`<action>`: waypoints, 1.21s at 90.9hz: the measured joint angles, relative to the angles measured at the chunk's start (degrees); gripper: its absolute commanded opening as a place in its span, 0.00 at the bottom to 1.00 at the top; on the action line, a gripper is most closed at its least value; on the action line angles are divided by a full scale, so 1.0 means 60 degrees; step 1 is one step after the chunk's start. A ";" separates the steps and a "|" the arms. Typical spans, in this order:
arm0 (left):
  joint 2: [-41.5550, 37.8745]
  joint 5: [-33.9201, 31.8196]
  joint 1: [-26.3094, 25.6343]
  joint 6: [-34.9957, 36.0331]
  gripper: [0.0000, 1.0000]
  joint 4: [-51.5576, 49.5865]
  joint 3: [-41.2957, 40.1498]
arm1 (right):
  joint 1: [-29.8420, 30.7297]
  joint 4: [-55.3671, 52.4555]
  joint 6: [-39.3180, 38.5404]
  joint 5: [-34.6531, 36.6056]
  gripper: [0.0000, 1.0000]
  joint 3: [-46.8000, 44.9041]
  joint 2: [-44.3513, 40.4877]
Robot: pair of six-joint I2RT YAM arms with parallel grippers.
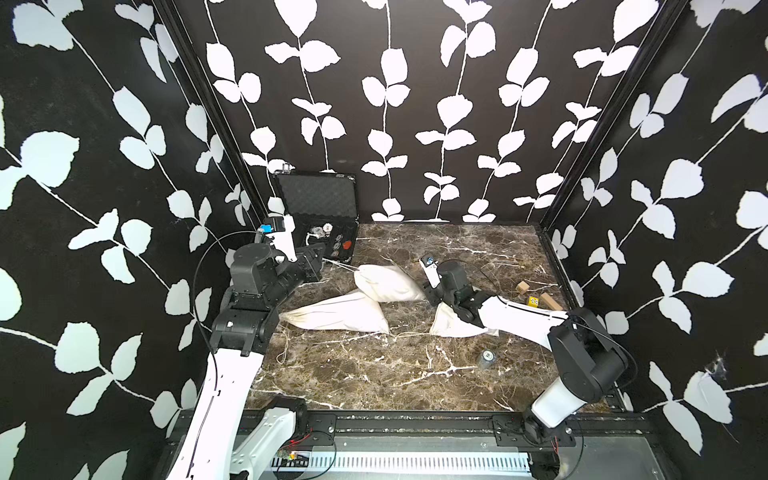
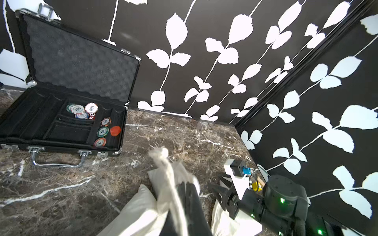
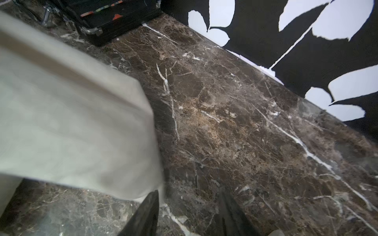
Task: Close the soil bag
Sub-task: Frap the soil bag at the center of the board.
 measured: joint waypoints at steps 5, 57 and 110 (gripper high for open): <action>-0.0029 0.0102 0.0015 -0.0044 0.00 0.0149 -0.0127 | 0.0310 0.0066 -0.0124 0.0026 0.63 -0.0015 -0.0080; -0.0441 0.0801 0.0018 -0.0415 0.00 0.0379 -0.0386 | 0.3905 0.2273 -0.1745 0.0313 0.74 0.2291 -0.0062; -0.0565 0.0998 0.0018 -0.0718 0.00 0.0240 -0.0437 | 0.4142 0.2892 -0.3013 0.2422 0.06 0.4058 0.2051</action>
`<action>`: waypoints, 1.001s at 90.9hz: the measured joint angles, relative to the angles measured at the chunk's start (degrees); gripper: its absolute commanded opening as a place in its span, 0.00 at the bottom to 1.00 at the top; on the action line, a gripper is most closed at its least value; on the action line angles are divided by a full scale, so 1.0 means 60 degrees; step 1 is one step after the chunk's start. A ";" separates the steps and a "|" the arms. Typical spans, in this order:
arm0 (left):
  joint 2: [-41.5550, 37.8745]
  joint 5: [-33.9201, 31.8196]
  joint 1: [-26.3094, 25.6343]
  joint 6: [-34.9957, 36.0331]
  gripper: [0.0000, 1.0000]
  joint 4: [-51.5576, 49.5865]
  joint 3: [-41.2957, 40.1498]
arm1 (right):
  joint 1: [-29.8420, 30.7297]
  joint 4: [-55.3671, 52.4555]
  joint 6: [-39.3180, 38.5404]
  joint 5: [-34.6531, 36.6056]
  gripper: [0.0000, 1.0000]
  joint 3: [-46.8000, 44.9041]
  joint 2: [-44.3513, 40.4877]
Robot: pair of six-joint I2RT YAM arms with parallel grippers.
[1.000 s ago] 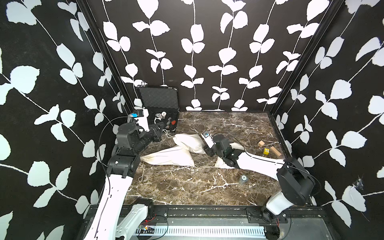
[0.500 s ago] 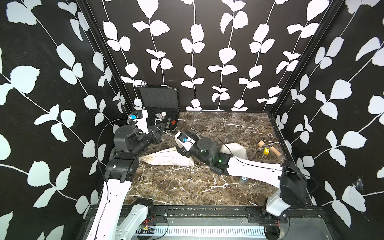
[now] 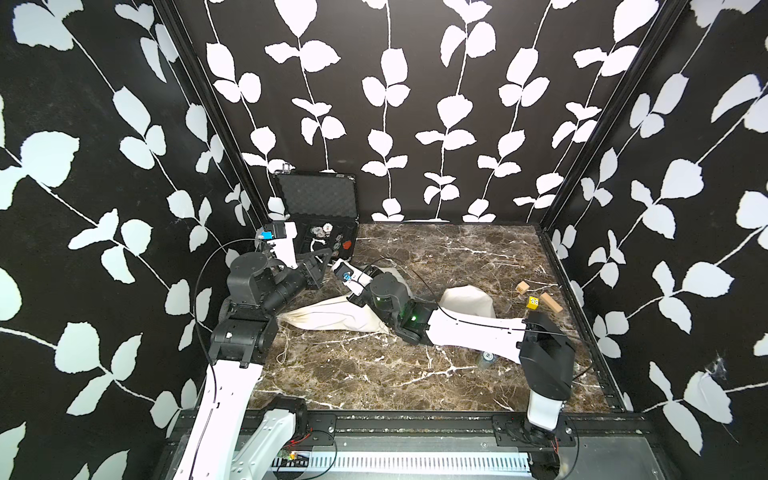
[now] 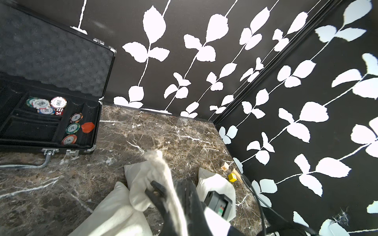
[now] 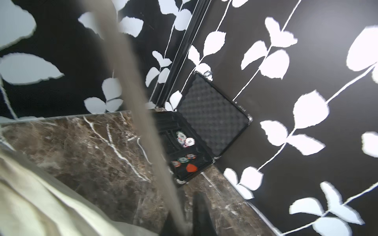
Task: Close the soil bag
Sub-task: Frap the soil bag at the center of the board.
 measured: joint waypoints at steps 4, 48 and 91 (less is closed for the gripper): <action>0.0004 -0.0047 -0.0004 0.0000 0.00 -0.0117 0.0004 | -0.0044 0.0306 0.0015 0.0106 0.05 -0.0182 -0.0004; 0.0820 -0.0182 -0.0331 0.0262 0.00 -0.2244 0.0273 | -0.0466 0.1770 0.2029 -0.0157 0.14 -0.3421 -0.0943; 0.0852 -0.0117 -0.0412 0.0404 0.00 -0.2299 0.0608 | -0.1341 0.0794 0.3599 -0.1381 0.12 -0.3665 -0.2018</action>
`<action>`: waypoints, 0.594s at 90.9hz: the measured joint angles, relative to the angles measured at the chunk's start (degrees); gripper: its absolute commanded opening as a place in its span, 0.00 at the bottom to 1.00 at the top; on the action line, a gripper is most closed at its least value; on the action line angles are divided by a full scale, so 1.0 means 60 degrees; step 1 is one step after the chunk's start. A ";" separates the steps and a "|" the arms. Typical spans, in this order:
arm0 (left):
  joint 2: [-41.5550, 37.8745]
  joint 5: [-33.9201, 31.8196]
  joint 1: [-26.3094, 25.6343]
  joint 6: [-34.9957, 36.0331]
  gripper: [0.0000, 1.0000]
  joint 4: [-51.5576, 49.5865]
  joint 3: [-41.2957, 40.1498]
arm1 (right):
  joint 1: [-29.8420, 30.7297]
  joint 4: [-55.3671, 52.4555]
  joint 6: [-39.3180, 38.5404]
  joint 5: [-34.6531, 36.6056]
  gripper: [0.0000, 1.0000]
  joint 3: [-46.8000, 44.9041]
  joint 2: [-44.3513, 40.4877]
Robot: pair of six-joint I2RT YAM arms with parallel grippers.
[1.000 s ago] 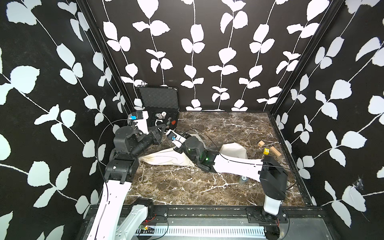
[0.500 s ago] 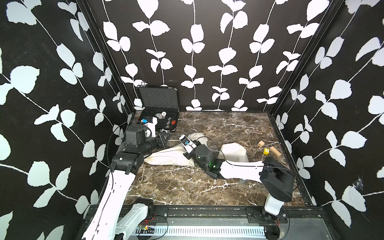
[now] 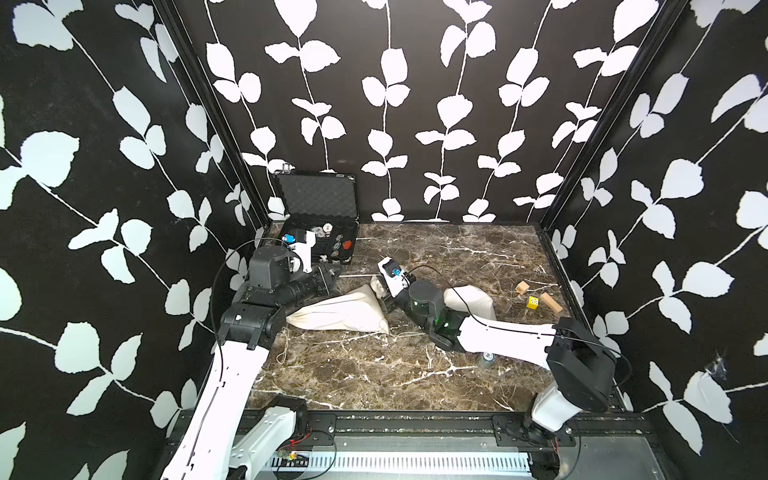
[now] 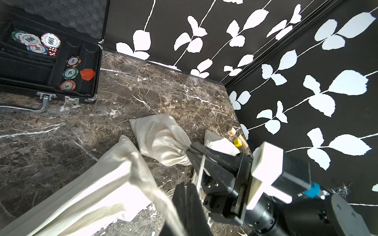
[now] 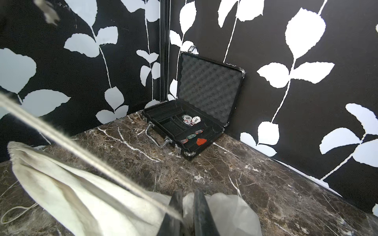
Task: Close the soil bag
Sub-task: Frap the soil bag at the center of the board.
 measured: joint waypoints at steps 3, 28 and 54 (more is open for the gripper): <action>0.0000 -0.0004 0.0000 0.0000 0.00 0.0007 0.0000 | -0.0058 -0.0087 0.0066 -0.0109 0.13 -0.0018 -0.0076; 0.0004 -0.0109 0.0004 -0.0004 0.00 0.0678 -0.0612 | -0.0696 -0.1228 0.0062 -0.0685 0.35 -0.0543 -0.1304; -0.0244 -0.2240 0.0503 -0.0364 0.23 0.2889 -0.3286 | -0.2561 -0.4652 -0.0444 0.1173 0.60 -0.1628 -0.3282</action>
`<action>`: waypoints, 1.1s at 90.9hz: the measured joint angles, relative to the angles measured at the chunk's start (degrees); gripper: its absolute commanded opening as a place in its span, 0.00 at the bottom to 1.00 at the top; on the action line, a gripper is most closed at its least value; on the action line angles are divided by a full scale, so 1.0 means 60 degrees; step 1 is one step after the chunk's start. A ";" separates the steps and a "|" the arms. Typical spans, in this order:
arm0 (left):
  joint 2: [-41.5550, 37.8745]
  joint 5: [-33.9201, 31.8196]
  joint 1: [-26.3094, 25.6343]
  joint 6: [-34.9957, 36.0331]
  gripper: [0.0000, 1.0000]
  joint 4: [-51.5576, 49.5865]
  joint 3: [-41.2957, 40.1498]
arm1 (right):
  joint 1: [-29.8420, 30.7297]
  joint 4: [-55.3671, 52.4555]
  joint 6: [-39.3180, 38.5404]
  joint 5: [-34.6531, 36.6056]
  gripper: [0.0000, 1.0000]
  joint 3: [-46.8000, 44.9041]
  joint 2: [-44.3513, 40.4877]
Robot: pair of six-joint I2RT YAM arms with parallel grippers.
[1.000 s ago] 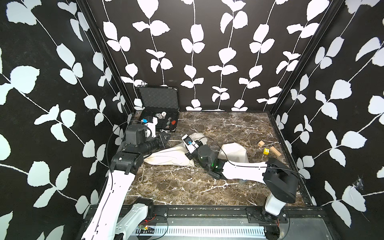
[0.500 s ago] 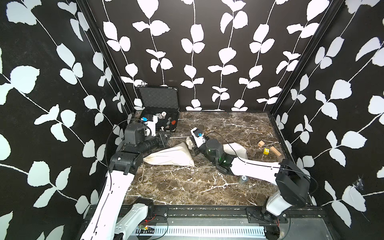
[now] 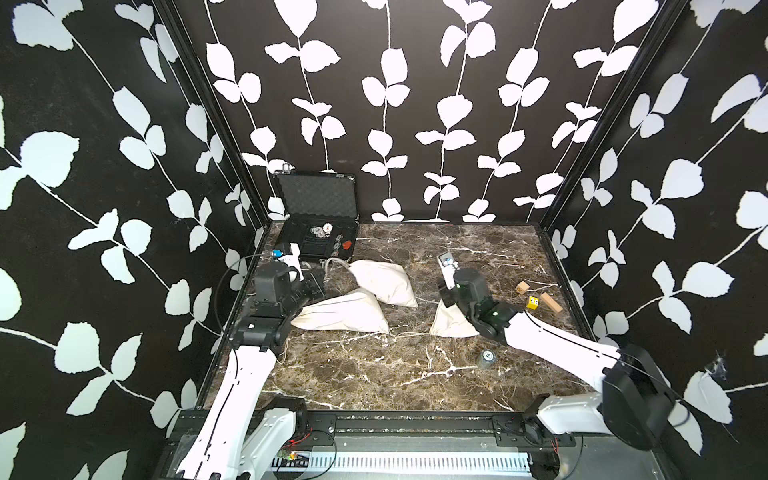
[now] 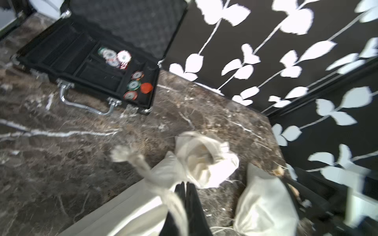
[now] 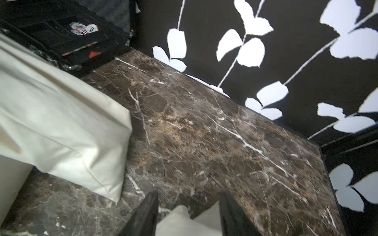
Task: Close the soil bag
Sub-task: Frap the soil bag at the center of the board, then reset both arms
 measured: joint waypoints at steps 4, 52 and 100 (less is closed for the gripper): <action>0.0149 -0.0368 -0.0036 0.0018 0.37 0.0200 -0.0346 | -0.0131 -0.0164 -0.0076 0.0091 0.63 -0.0229 -0.0477; 0.0087 -0.5982 -0.0062 0.3209 0.99 0.3705 -0.3457 | -0.4852 0.2095 0.0412 0.0871 0.99 -0.4095 -0.1177; 0.3909 -0.3676 -0.0069 0.6328 0.99 1.0408 -0.5442 | -0.5559 0.8896 -0.0109 -0.0914 1.00 -0.5213 0.1909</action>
